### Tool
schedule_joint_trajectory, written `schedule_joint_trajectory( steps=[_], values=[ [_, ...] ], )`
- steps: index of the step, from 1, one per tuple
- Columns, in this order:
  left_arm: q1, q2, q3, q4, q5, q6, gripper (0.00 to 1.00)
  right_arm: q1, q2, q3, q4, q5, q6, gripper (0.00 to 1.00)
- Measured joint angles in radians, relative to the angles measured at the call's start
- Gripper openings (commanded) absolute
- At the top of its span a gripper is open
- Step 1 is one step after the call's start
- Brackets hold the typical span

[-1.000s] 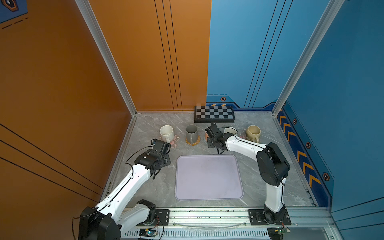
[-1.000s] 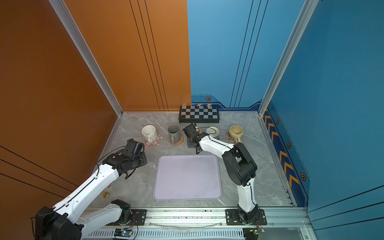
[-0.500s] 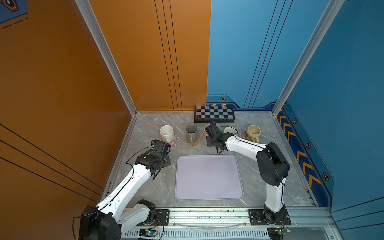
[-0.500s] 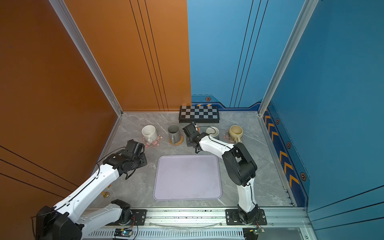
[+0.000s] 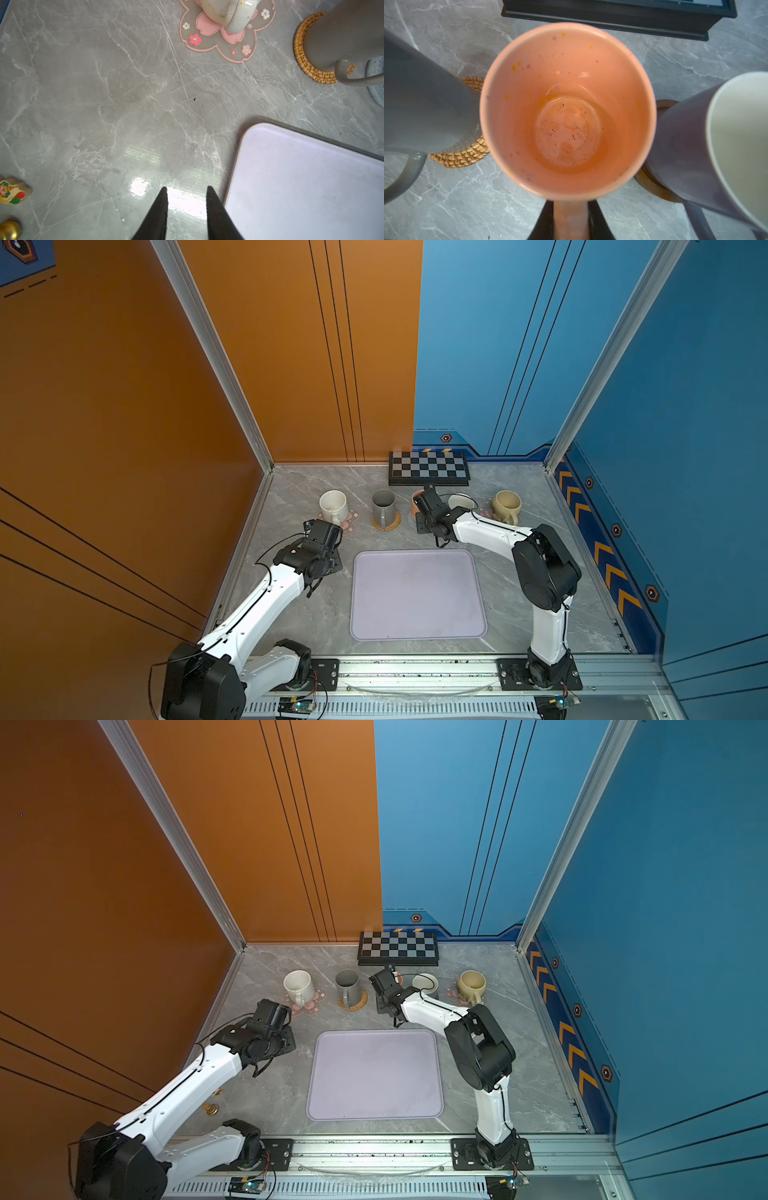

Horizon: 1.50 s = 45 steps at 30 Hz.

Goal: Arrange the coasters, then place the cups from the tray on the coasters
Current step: 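Carry the orange mug over the blue knit coaster with the right gripper, then lower the orange mug onto the blue knit coaster with the right gripper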

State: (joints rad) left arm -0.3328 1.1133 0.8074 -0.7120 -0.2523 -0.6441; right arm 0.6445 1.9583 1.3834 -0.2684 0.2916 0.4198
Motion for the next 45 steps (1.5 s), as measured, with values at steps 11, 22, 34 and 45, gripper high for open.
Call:
schedule_joint_trajectory(
  steps=[11,22,34,45],
  values=[
    [0.000,0.013,0.000,0.005,0.009,0.000,0.32,-0.002,0.000,-0.008,0.017,-0.008,0.000,0.00],
    [0.000,0.013,0.000,0.005,0.018,0.000,0.32,-0.002,-0.002,-0.022,0.032,-0.010,0.006,0.00],
    [0.000,0.013,0.000,0.005,0.018,0.000,0.32,0.008,-0.016,-0.058,0.066,-0.010,0.034,0.00],
    [0.000,0.004,0.000,0.005,0.022,0.000,0.33,0.038,-0.043,-0.089,0.069,-0.010,0.061,0.30]
  ],
)
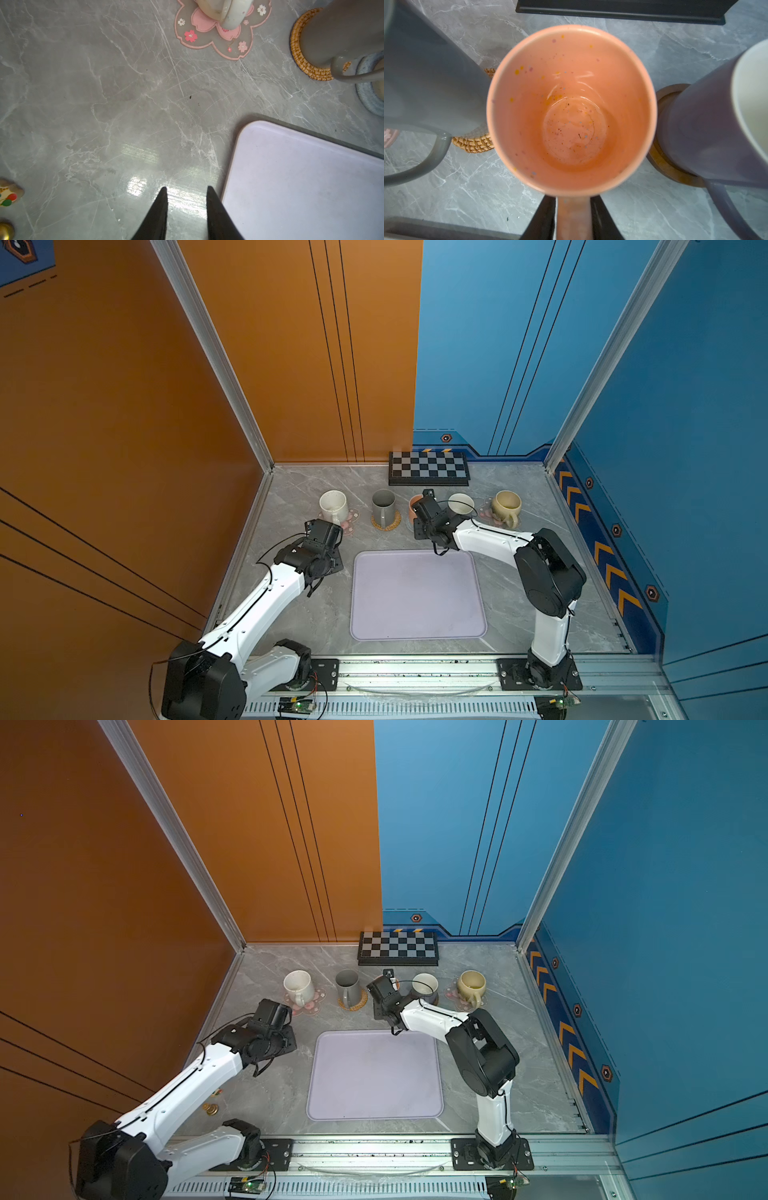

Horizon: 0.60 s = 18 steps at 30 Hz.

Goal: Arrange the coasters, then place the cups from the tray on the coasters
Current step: 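Lower the orange mug onto the blue knit coaster with the right gripper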

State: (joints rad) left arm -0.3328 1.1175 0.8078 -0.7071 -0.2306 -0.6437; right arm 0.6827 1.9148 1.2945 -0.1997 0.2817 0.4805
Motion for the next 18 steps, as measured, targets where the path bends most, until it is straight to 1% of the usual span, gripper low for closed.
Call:
schedule_joint_trajectory(
  steps=[9,11,14,16,18],
  values=[
    [0.000,-0.019,-0.001,0.000,0.000,0.000,0.33,0.000,0.000,0.024,-0.016,0.004,0.000,0.32],
    [0.001,-0.022,-0.001,0.000,0.000,0.000,0.33,0.000,0.000,0.024,-0.021,0.004,0.000,0.34],
    [0.001,-0.022,-0.001,0.000,0.000,0.000,0.33,0.000,0.000,0.025,-0.026,0.004,0.000,0.35],
    [0.001,-0.022,-0.001,0.000,0.000,0.000,0.33,0.000,0.000,0.025,-0.026,0.004,0.000,0.34],
    [0.001,-0.022,-0.001,0.000,0.002,0.000,0.33,0.000,0.000,0.025,-0.026,0.004,0.000,0.30]
  ],
)
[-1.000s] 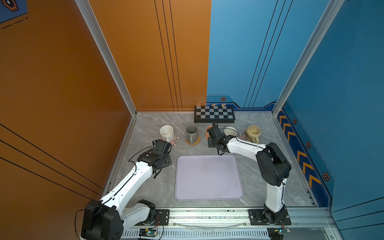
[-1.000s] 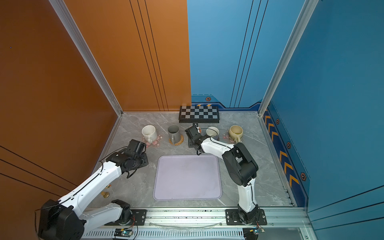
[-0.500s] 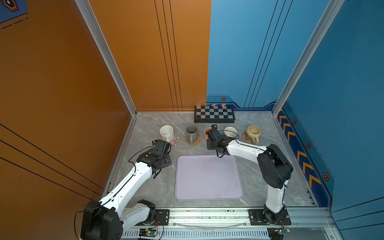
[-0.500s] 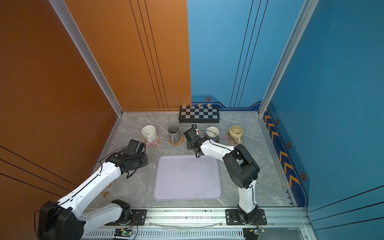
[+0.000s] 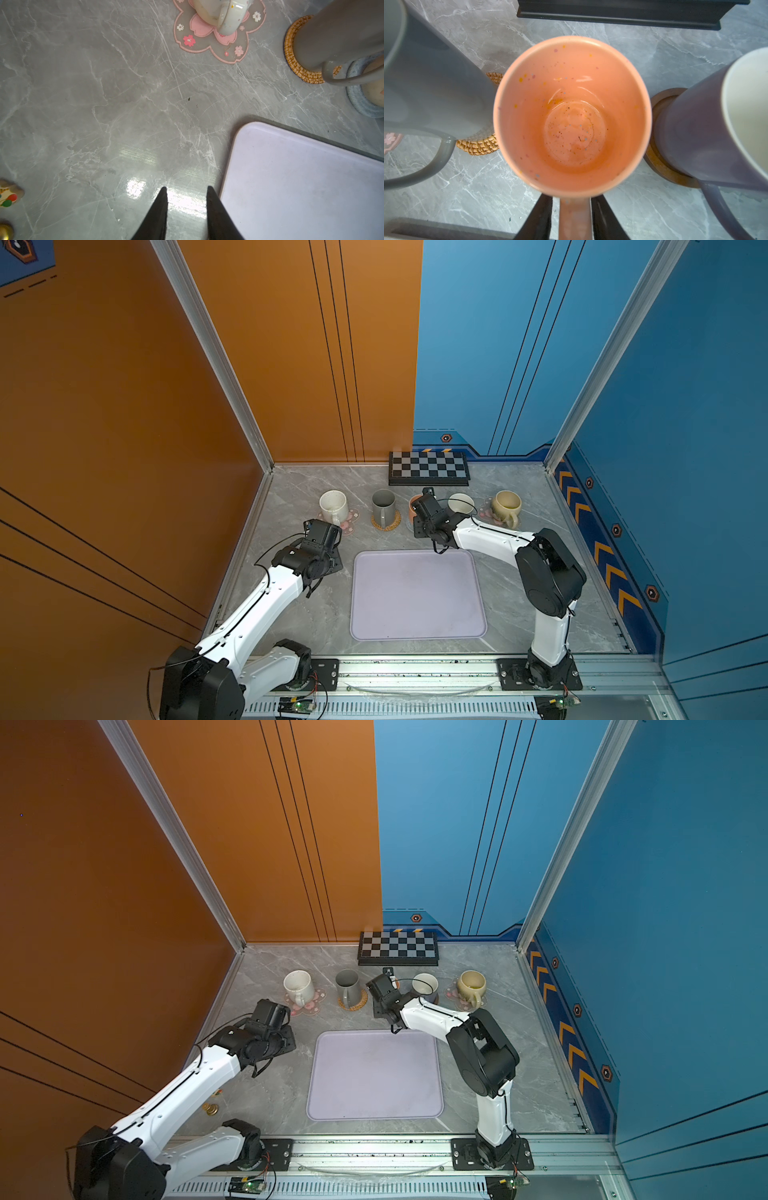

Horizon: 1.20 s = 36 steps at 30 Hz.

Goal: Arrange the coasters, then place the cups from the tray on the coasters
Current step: 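Lower the orange mug onto the blue knit coaster with the right gripper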

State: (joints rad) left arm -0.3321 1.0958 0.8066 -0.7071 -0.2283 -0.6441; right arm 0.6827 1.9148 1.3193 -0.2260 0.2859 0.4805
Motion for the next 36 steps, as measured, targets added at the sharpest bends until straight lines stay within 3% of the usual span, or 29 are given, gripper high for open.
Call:
schedule_joint_trajectory(
  steps=[5,9,36],
  values=[
    [0.000,0.000,0.000,0.000,0.003,0.000,0.33,0.000,0.000,0.000,-0.001,0.002,0.005,0.17],
    [0.000,-0.002,0.000,0.000,0.005,0.000,0.33,-0.002,0.000,0.002,-0.007,0.004,0.008,0.13],
    [0.006,-0.004,0.000,0.000,0.005,0.000,0.33,-0.015,0.020,0.033,-0.027,0.005,-0.012,0.20]
  ],
)
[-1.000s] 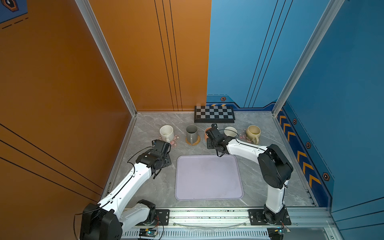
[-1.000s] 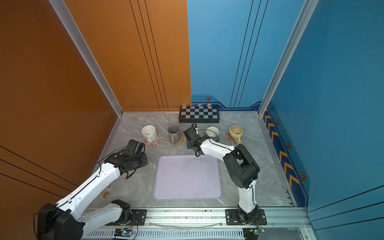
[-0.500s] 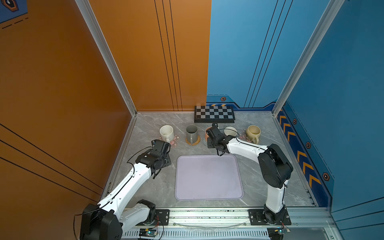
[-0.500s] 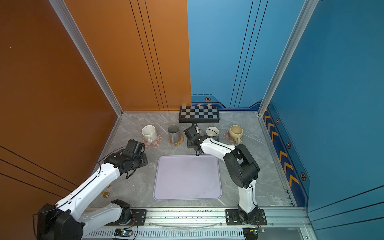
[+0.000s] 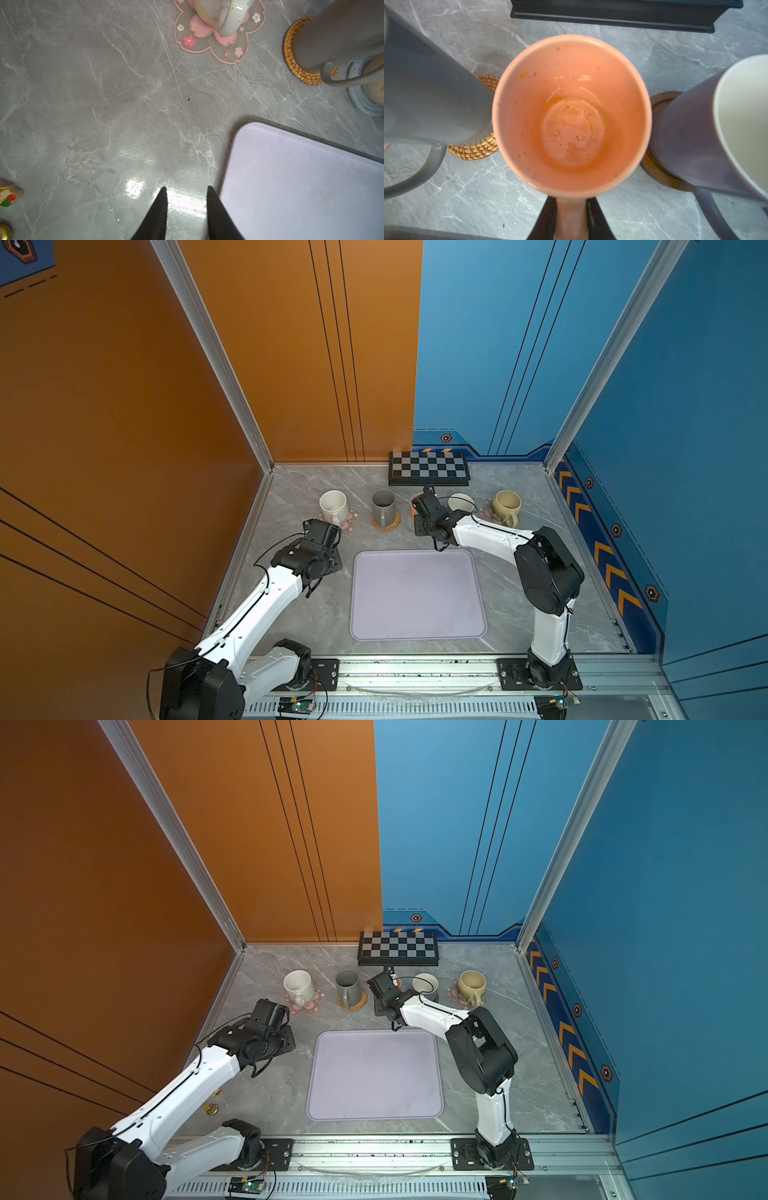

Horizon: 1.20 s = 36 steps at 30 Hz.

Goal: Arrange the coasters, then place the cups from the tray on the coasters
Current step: 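Lower the orange mug onto the blue knit coaster with the right gripper, then open the right gripper and raise it off the orange mug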

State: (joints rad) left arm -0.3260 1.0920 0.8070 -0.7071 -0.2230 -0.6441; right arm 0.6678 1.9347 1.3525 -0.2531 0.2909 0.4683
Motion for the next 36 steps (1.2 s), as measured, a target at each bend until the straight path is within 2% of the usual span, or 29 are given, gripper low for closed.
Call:
schedule_joint_trajectory(
  steps=[2,11,13,15,18,26,36],
  values=[
    [0.000,0.000,0.000,0.000,0.000,0.000,0.33,0.001,0.005,0.004,0.001,0.002,0.000,0.21],
    [0.000,-0.010,0.000,0.000,0.000,0.000,0.33,0.002,0.014,0.011,0.002,0.002,0.001,0.36],
    [0.000,-0.010,0.000,0.000,0.000,0.000,0.33,0.005,0.014,0.011,-0.001,0.002,0.002,0.49],
    [0.000,-0.010,0.000,0.000,0.000,0.000,0.33,0.007,0.014,0.010,-0.001,0.002,0.006,0.52],
    [0.000,-0.010,0.000,0.000,0.000,0.000,0.33,0.009,0.014,0.010,-0.002,0.002,0.010,0.67],
    [0.001,-0.010,0.000,0.000,0.000,0.000,0.33,0.019,-0.057,-0.013,-0.010,0.002,0.023,0.76],
    [0.001,-0.010,0.001,0.000,-0.040,0.039,0.32,0.023,-0.301,-0.176,-0.018,0.021,0.023,0.79]
  ],
)
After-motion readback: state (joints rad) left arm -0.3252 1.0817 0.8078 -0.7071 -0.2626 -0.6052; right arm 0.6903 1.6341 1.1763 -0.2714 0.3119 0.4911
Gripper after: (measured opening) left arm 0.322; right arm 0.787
